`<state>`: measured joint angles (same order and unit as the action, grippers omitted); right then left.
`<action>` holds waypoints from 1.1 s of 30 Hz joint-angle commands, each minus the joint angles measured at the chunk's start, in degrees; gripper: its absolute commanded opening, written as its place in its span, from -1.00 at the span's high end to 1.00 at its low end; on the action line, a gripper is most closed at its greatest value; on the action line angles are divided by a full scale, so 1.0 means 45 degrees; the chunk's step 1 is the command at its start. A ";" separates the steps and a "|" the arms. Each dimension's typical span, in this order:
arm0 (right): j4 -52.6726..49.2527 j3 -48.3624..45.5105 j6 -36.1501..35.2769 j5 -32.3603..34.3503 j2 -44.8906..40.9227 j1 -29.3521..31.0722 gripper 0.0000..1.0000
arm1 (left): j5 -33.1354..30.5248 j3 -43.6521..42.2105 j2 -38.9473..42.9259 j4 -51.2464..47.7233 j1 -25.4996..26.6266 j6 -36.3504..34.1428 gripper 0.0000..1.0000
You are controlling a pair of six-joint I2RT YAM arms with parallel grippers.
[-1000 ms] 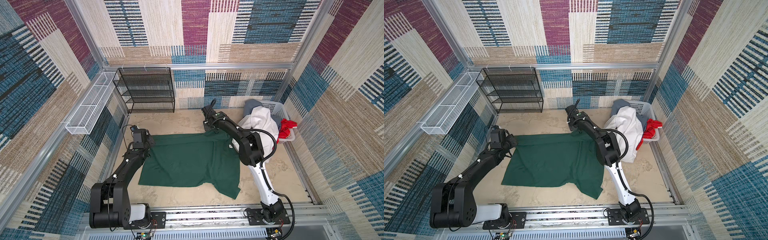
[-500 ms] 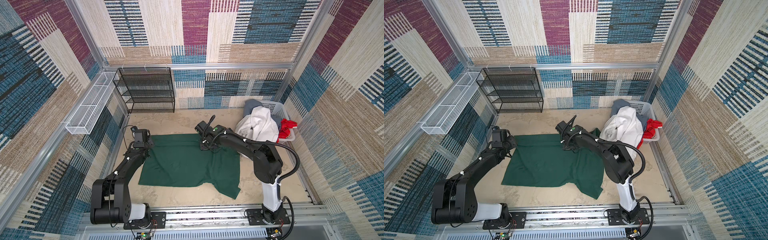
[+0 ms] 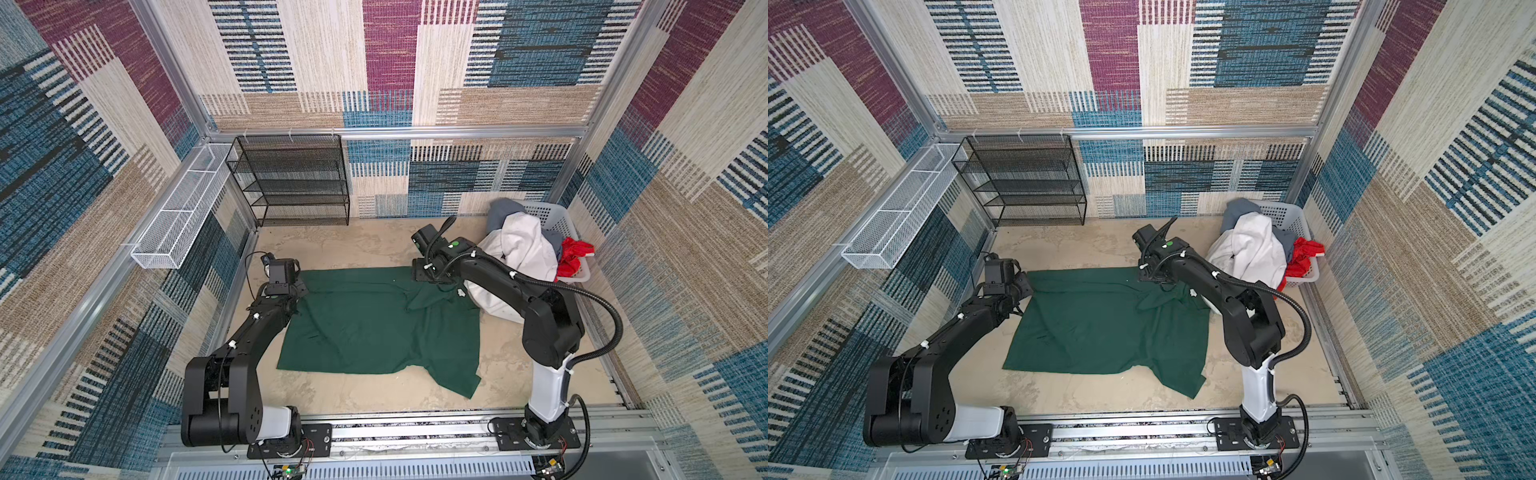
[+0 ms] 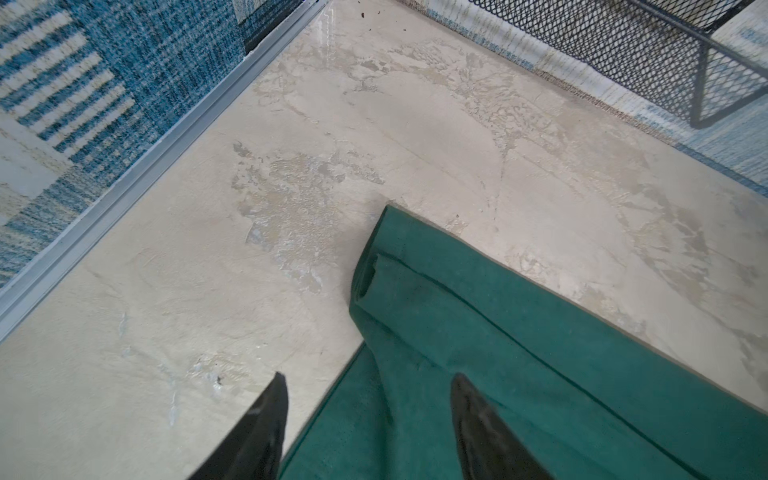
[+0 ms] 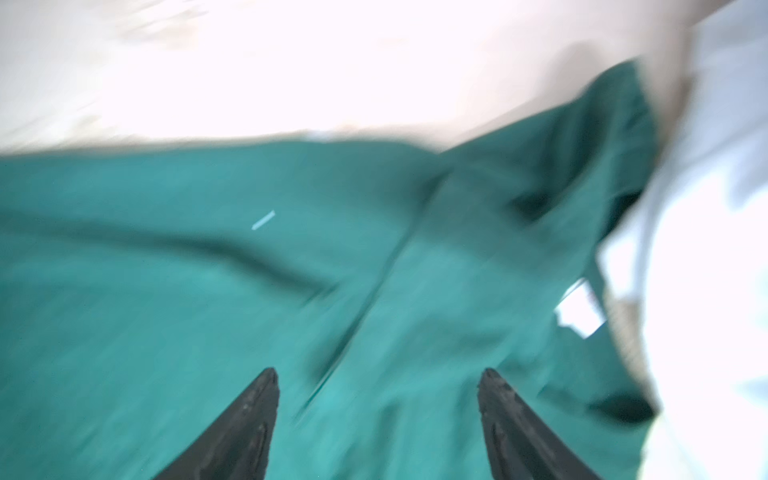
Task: Fold and stack the t-shirts
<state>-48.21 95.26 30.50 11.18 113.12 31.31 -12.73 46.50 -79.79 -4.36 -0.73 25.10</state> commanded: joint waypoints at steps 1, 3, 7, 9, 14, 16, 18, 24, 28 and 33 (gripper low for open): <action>0.0916 0.0436 -0.1212 0.0999 0.0877 -0.0822 -0.42 | 0.0616 -0.0117 0.0132 0.0241 -0.0013 -0.0149 -0.26; 0.0795 0.1130 -0.1716 0.1624 0.1646 -0.1035 -0.36 | 0.0723 -0.0153 0.0187 0.0276 -0.0013 -0.0147 -0.26; -0.0201 0.2475 -0.2328 0.2493 0.2970 -0.1021 -0.30 | 0.0942 -0.0159 0.0192 0.0386 -0.0013 -0.0205 -0.26; 0.0046 0.2347 -0.2479 0.2121 0.3030 -0.1033 -0.23 | 0.0943 -0.0098 0.0172 0.0302 0.0029 -0.0237 -0.26; 0.0375 0.1945 -0.2281 0.0963 0.2901 -0.1023 -0.08 | 0.1204 -0.0072 0.0153 0.0315 -0.0008 -0.0222 -0.26; 0.0458 0.1706 -0.2182 0.0742 0.2767 -0.1011 0.13 | 0.1367 -0.0060 0.0157 0.0318 -0.0012 -0.0280 -0.27; 0.0551 0.1419 -0.2076 0.0626 0.2493 -0.0982 0.25 | 0.1675 0.0000 0.0172 0.0305 0.0006 -0.0376 -0.27; 0.0808 0.0612 -0.1840 -0.0176 0.1697 -0.0962 0.61 | 0.3011 0.0200 0.0025 0.0623 0.0161 -0.0569 -0.30; 0.1021 0.0201 -0.1890 -0.0311 0.1321 -0.0942 0.68 | 0.2934 0.0273 -0.0043 0.0540 0.0358 -0.0773 -0.30; 0.1045 0.0539 -0.1992 -0.0196 0.1677 -0.0942 0.43 | 0.3041 0.0363 -0.0035 0.0461 0.0470 -0.0811 -0.29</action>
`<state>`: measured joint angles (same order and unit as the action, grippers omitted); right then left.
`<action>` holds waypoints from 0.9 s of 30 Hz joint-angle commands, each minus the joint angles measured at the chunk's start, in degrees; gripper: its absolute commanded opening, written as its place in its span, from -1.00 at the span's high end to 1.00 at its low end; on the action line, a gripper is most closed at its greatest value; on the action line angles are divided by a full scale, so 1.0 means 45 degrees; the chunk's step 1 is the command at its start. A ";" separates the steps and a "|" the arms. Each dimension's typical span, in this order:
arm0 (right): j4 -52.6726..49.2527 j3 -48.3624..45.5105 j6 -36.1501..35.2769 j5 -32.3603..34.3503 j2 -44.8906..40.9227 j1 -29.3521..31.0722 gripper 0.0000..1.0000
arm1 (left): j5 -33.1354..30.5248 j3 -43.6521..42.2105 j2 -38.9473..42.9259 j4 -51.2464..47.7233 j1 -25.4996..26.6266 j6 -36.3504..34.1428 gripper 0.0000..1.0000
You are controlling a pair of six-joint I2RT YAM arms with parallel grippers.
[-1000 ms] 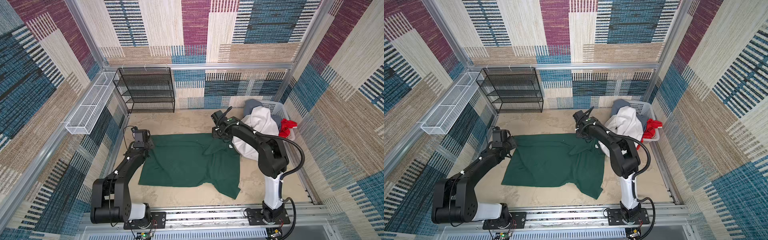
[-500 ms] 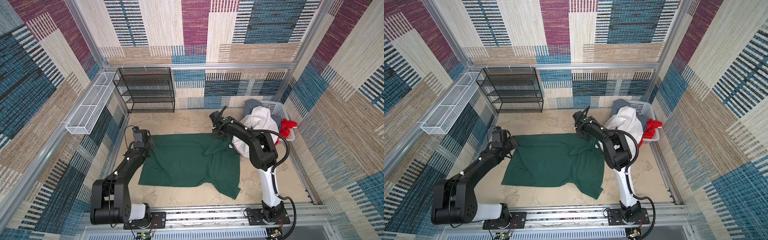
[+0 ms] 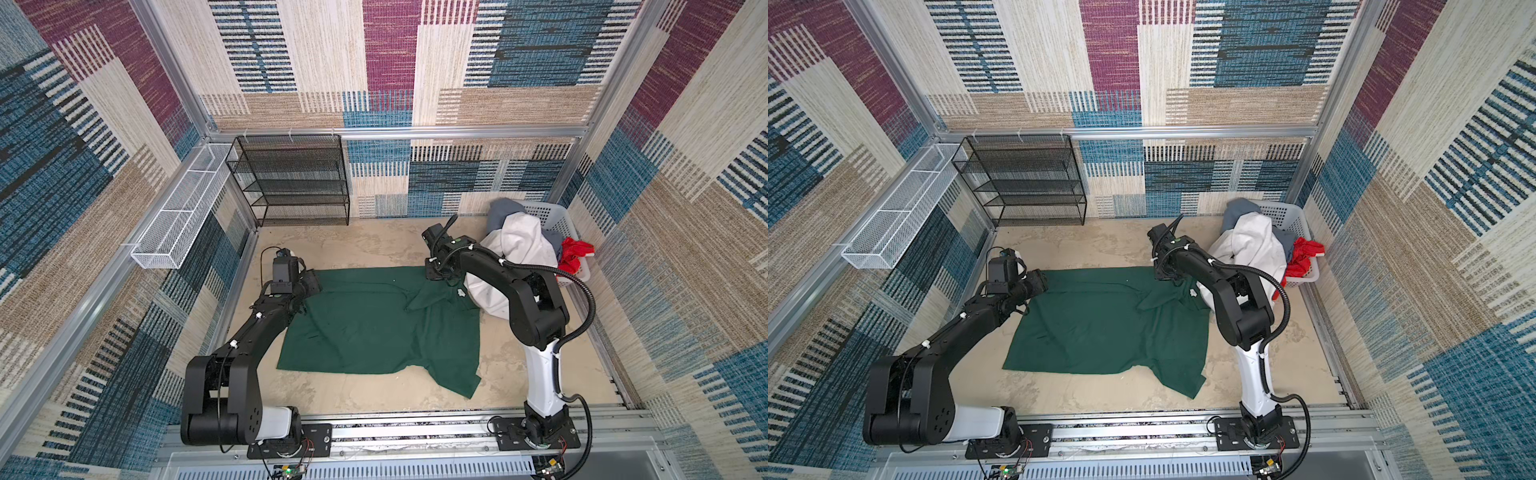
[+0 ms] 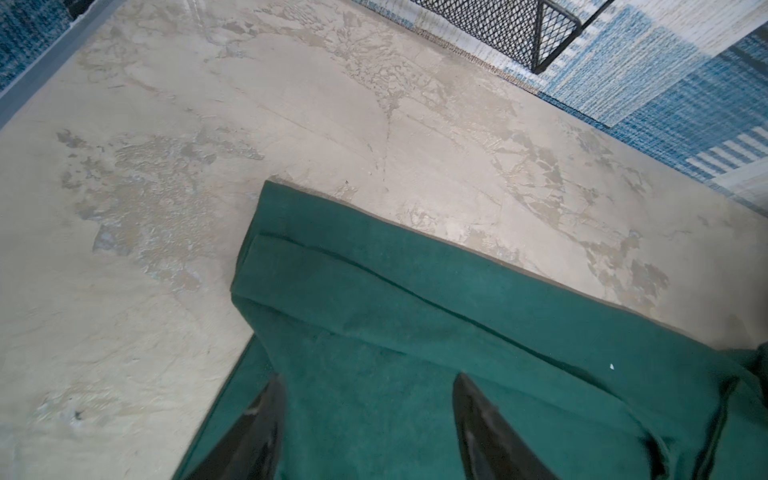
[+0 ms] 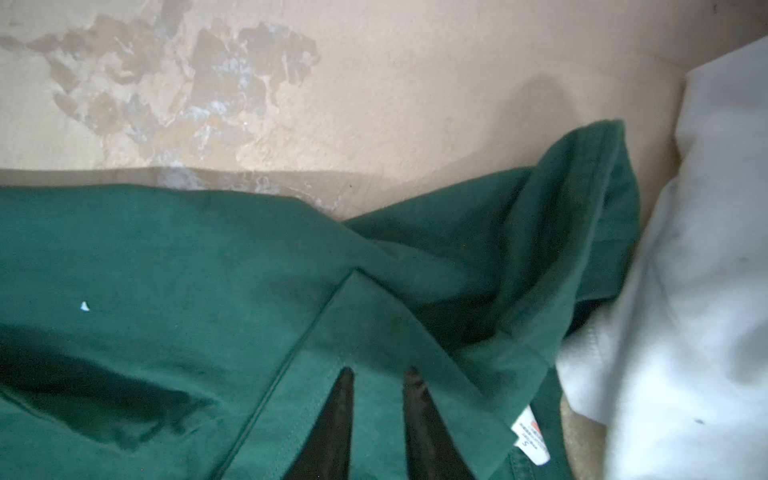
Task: Fold and stack the t-shirts
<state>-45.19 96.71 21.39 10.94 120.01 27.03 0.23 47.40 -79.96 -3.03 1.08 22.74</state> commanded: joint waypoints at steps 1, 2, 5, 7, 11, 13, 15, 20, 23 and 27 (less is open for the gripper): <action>0.0511 0.0312 0.0033 -0.0432 0.0253 0.0010 0.42 | 0.0201 0.0170 0.0010 0.0164 0.0106 -0.0288 -0.29; 0.0615 0.0399 0.0044 -0.0666 0.0351 0.0010 0.33 | 0.0248 0.0180 0.0007 0.0164 0.0128 -0.0305 -0.29; 0.0673 0.0853 0.0093 -0.0514 0.0847 0.0010 0.06 | 0.0170 0.0201 0.0035 0.0103 0.0208 -0.0400 -0.29; 0.0498 0.1265 -0.0001 -0.0093 0.1290 0.0010 0.05 | 0.0125 0.0218 0.0018 0.0076 0.0228 -0.0444 -0.29; -0.0007 0.2060 -0.0327 0.0778 0.2213 0.0010 0.05 | 0.0070 0.0242 0.0013 0.0035 0.0248 -0.0539 -0.29; -0.0388 0.2454 -0.0387 0.1231 0.2554 0.0029 0.09 | -0.0030 0.0258 0.0013 -0.0025 0.0248 -0.0581 -0.29; -0.0619 0.2526 -0.0359 0.1619 0.2571 0.0034 0.25 | -0.0049 0.0236 -0.0010 0.0028 0.0248 -0.0581 -0.29; -0.0577 0.1702 -0.0020 0.2079 0.1922 0.0224 0.35 | -0.0118 0.0320 -0.0074 -0.0061 0.0248 -0.0581 -0.29; -0.0321 0.1072 0.0148 0.2061 0.1621 0.0264 0.37 | -0.0159 0.0316 -0.0136 -0.0054 0.0248 -0.0562 -0.29; -0.0273 0.0840 0.0272 0.1975 0.1506 0.0264 0.49 | -0.0117 0.0348 -0.0238 -0.0051 0.0248 -0.0523 -0.28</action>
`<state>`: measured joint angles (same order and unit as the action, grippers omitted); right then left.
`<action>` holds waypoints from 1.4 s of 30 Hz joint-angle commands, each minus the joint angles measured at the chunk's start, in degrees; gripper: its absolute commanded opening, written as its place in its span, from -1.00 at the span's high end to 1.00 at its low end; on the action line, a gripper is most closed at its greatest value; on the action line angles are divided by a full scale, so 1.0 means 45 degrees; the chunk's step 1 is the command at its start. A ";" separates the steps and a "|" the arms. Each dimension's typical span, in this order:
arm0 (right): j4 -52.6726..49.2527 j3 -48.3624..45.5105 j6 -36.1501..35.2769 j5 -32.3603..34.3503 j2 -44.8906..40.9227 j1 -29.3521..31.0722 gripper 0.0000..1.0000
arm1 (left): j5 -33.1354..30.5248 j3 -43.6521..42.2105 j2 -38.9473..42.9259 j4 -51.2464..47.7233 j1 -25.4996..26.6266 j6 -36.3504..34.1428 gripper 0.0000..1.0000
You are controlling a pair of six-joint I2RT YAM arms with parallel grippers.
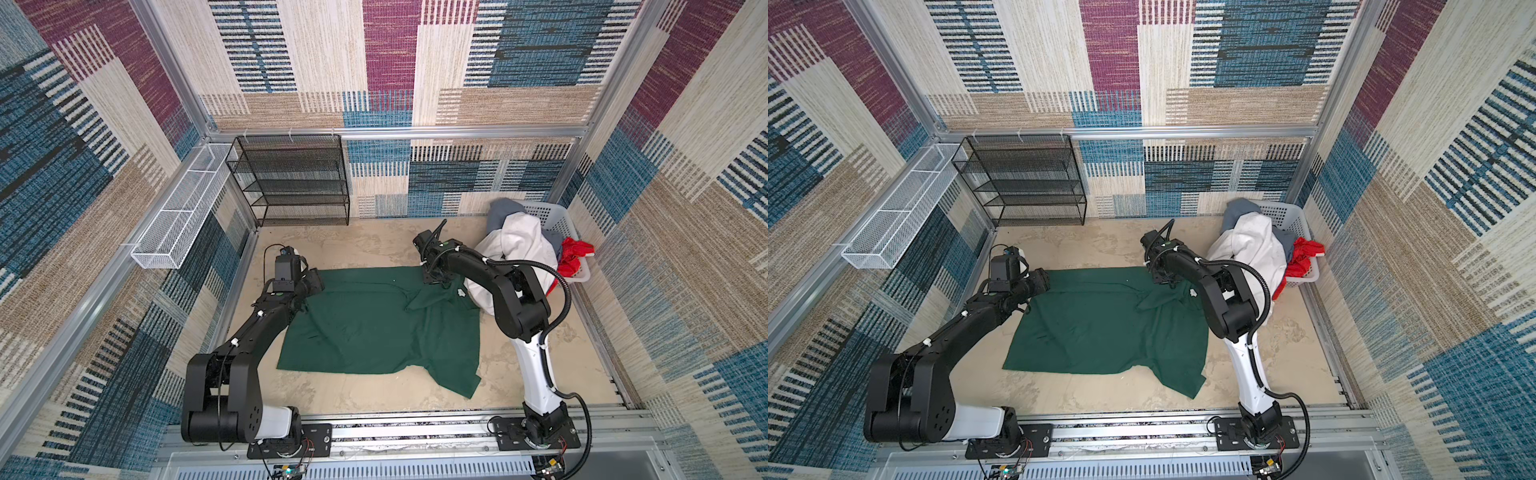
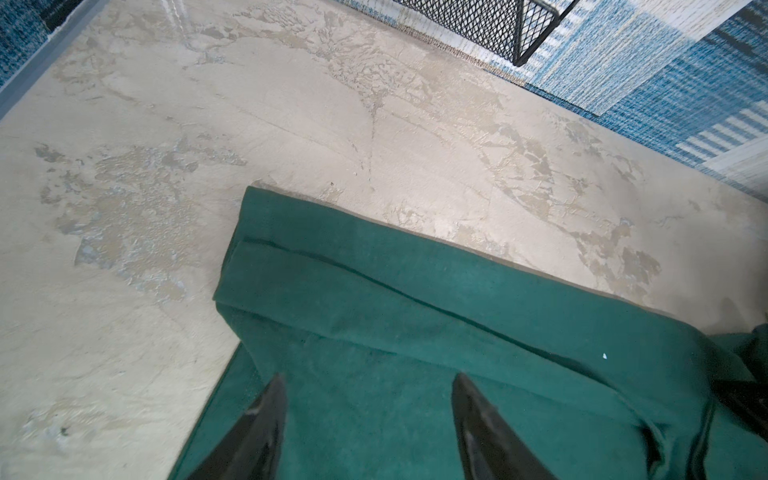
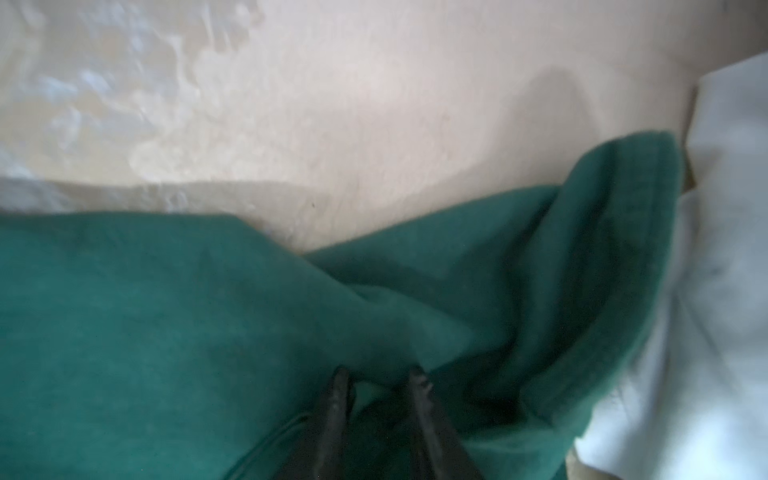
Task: Fold and stack the t-shirts
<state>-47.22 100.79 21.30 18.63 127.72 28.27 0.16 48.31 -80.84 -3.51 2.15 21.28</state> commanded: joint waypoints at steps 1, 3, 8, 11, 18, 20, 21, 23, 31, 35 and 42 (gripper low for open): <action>0.0196 -0.0063 0.0277 0.0220 -0.0237 -0.0013 0.51 | -0.0105 0.0148 -0.0039 0.0038 0.0010 -0.0197 -0.28; 0.0258 -0.0057 0.0248 0.0164 -0.0304 -0.0006 0.60 | -0.0127 0.0161 -0.0024 0.0023 0.0010 -0.0178 -0.28; 0.0279 -0.0202 0.0352 -0.0257 -0.0640 0.0006 0.80 | -0.0155 0.0162 -0.0006 -0.0024 0.0010 -0.0178 -0.28; 0.0480 -0.0727 0.0497 -0.0515 -0.1097 0.0006 0.98 | -0.0186 0.0160 -0.0005 -0.0003 0.0010 -0.0178 -0.27; 0.0736 -0.1800 0.0599 -0.1377 -0.1900 0.0006 0.98 | -0.0153 0.0127 -0.0049 0.0093 0.0009 -0.0119 -0.27; 0.0842 -0.1952 0.0635 -0.1929 -0.2006 0.0006 0.91 | -0.0124 0.0127 -0.0044 0.0082 0.0010 -0.0119 -0.27; 0.0927 -0.1952 0.0674 -0.2177 -0.2064 0.0006 0.91 | -0.0123 0.0124 -0.0033 0.0081 0.0010 -0.0119 -0.27; 0.1035 -0.2489 0.0752 -0.2398 -0.2185 0.0026 0.91 | -0.0136 0.0126 -0.0025 0.0079 0.0010 -0.0119 -0.28; 0.1166 -0.3597 0.1132 -0.2094 -0.2947 0.0045 1.00 | -0.0063 0.0123 -0.0024 0.0078 0.0010 -0.0090 -0.27; 0.1206 -0.4446 0.1507 -0.1858 -0.3782 0.0045 1.00 | -0.0129 0.0151 -0.0018 0.0033 0.0010 -0.0099 -0.27; 0.1485 -0.6318 0.2465 -0.2009 -0.5486 0.0065 1.00 | -0.0169 0.0162 -0.0027 0.0002 0.0012 -0.0101 -0.27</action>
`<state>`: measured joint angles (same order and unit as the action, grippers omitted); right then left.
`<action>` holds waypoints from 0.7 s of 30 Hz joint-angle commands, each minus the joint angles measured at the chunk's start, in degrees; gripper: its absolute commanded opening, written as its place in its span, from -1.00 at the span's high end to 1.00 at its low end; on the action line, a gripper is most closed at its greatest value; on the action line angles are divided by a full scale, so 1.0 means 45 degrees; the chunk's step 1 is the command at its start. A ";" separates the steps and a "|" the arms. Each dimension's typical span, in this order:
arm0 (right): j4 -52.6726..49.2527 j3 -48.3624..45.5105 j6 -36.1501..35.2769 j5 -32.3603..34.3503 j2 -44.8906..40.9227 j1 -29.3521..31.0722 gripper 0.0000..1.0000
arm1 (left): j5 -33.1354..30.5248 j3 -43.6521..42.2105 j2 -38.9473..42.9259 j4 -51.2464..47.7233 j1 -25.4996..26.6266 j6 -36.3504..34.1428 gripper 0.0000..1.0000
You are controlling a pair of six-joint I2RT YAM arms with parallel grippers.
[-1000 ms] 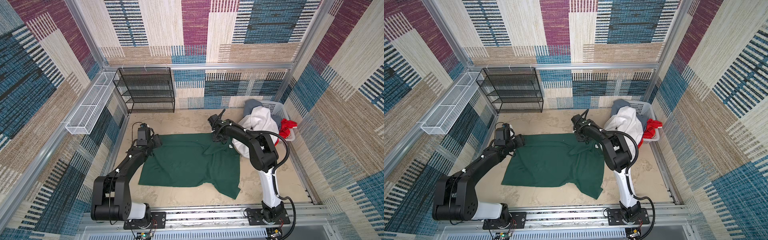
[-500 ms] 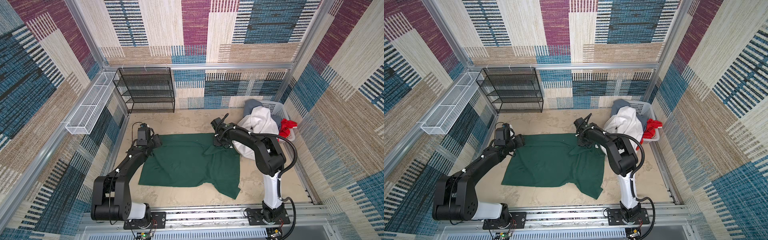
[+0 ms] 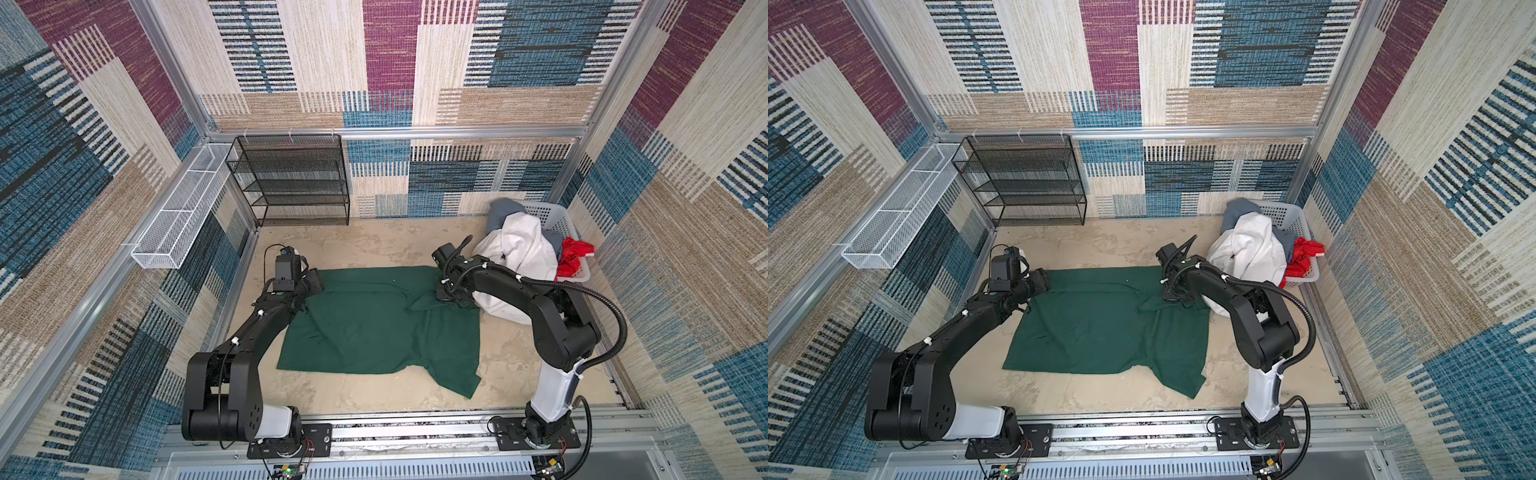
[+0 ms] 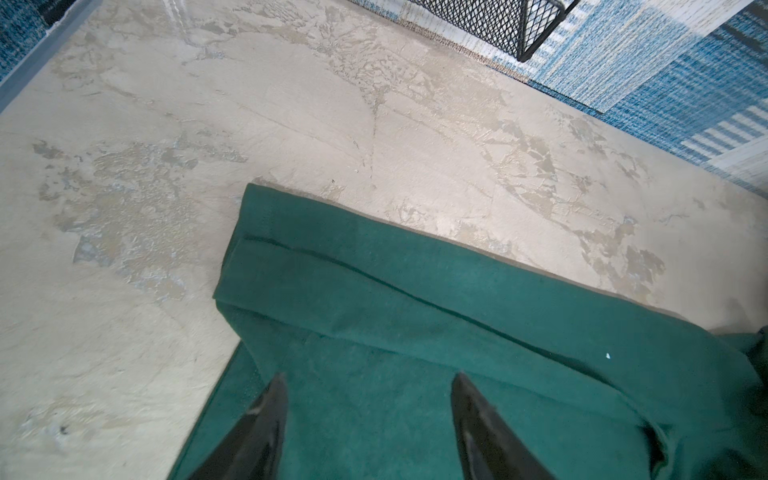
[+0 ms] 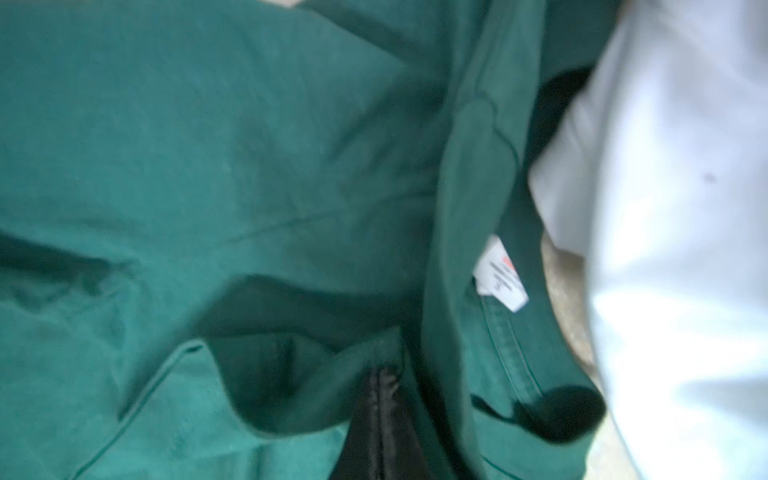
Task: Fold and stack the t-shirts
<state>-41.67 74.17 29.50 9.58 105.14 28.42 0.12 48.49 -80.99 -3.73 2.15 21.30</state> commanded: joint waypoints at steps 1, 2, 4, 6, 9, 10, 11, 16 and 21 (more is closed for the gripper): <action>0.0258 -0.0616 0.0755 -0.0011 -0.0683 0.0031 1.00 | -0.0168 0.0145 0.0001 0.0028 0.0010 -0.0121 -0.28; 0.0275 -0.0806 0.0833 -0.0014 -0.0879 0.0031 1.00 | -0.0197 0.0143 0.0024 -0.0007 0.0010 -0.0143 -0.27; 0.0317 -0.1254 0.1041 -0.0034 -0.1292 0.0049 1.00 | -0.0295 0.0149 0.0039 -0.0051 0.0010 -0.0143 -0.27; 0.0502 -0.1769 0.1268 -0.0166 -0.1704 0.0106 1.00 | -0.0346 0.0153 0.0057 -0.0063 0.0010 -0.0145 -0.27; 0.0881 -0.2531 0.1511 -0.0606 -0.2155 0.0196 1.00 | -0.0453 0.0154 0.0067 -0.0106 0.0010 -0.0144 -0.27; 0.1030 -0.2784 0.1582 -0.0792 -0.2257 0.0243 1.00 | -0.0493 0.0143 0.0068 -0.0068 0.0020 -0.0126 -0.27; 0.1240 -0.3034 0.1682 -0.1027 -0.2355 0.0309 1.00 | -0.0523 0.0149 0.0076 -0.0141 0.0010 -0.0124 -0.28; 0.2496 -0.4480 0.2184 -0.2127 -0.3320 0.0363 0.87 | -0.0776 0.0182 0.0156 -0.0376 0.0010 0.0040 -0.29; 0.2450 -0.5106 0.2470 -0.1920 -0.4511 0.0363 -0.38 | -0.1195 0.0008 0.0620 -0.0508 0.0010 0.0247 -0.41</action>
<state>-32.77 51.94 38.89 1.52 86.94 30.04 -3.33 48.62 -79.42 -5.21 2.15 21.56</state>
